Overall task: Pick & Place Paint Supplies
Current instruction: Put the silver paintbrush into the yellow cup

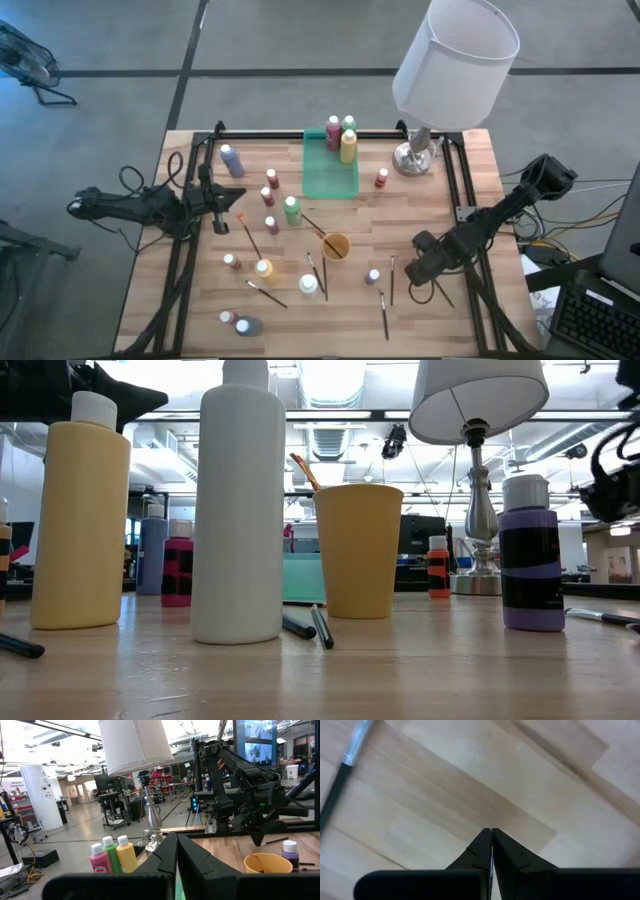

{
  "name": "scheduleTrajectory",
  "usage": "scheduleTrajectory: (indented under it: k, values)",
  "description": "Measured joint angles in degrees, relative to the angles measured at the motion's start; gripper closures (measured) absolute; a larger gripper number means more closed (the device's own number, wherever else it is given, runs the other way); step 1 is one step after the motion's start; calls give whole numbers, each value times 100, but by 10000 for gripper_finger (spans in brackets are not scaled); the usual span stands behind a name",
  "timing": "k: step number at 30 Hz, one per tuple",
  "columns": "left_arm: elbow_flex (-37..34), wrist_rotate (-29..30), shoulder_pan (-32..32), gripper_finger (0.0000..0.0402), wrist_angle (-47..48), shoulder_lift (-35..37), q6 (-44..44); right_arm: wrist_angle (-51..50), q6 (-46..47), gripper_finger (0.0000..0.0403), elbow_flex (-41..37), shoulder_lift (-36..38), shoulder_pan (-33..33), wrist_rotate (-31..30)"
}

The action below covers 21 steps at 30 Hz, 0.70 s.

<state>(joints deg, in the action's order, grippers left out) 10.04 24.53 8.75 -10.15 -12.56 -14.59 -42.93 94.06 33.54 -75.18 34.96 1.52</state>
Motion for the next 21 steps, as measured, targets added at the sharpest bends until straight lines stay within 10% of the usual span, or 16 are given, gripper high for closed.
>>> scheduleTrajectory:
  k: [21]
  values:
    - [0,-2,0,385,-9,-1,0,-34,-1346,395,527,14,-223,-2001]
